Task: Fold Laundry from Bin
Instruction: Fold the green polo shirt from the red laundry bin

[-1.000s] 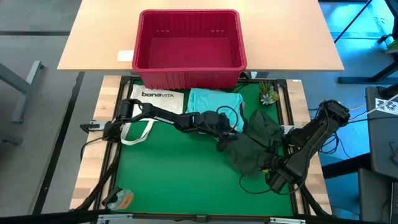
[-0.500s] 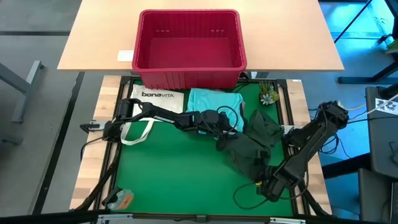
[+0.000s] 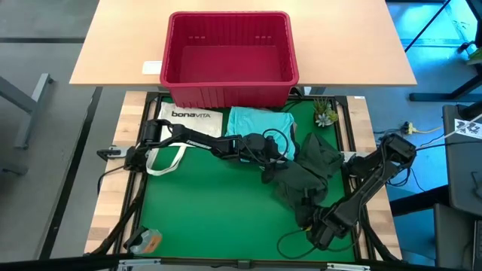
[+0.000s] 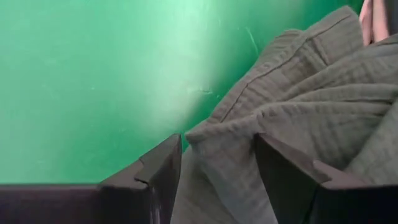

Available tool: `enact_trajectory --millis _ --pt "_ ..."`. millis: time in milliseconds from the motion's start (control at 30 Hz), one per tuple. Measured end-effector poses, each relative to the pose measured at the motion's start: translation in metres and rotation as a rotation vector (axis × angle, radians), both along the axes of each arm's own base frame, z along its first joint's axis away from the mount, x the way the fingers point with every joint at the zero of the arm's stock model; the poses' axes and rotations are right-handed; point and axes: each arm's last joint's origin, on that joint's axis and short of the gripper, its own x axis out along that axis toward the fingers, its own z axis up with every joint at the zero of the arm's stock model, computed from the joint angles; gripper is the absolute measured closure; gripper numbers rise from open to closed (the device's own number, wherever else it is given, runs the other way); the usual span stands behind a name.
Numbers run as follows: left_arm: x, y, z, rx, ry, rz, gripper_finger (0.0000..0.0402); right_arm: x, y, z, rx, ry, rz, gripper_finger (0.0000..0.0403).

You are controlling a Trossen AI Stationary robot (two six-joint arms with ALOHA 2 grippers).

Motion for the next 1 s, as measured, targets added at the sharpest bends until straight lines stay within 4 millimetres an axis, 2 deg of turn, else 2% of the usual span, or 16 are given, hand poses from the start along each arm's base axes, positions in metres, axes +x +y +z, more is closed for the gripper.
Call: enact_trajectory --millis 100,200,500,700,800,900,1000 --pt "0.0 0.0 0.0 0.0 0.0 0.0 0.0259 0.0 0.0 -0.002 -0.001 0.004 -0.018 0.0207" --pt "0.0 0.0 0.0 0.0 0.0 0.0 0.0259 -0.001 -0.001 -0.002 -0.001 0.004 -0.04 0.0237" --pt "0.0 0.0 0.001 0.022 -0.009 -0.018 0.0259 -0.002 -0.002 -0.002 -0.009 0.017 -0.043 0.0388" --pt "-0.004 -0.002 0.018 0.104 -0.055 -0.102 0.0259 -0.002 -0.001 -0.002 0.004 0.02 -0.042 0.0376" --pt "-0.007 -0.002 0.028 0.147 -0.078 -0.118 0.0258 -0.002 -0.001 -0.002 0.013 0.026 -0.041 0.0388" --pt "-0.009 -0.002 0.038 0.158 -0.102 -0.117 0.0246 -0.002 -0.001 -0.002 0.022 0.036 -0.04 0.0397" --pt "-0.013 -0.002 0.05 0.16 -0.121 -0.114 0.0222 -0.002 -0.001 -0.002 0.022 0.035 -0.04 0.039"
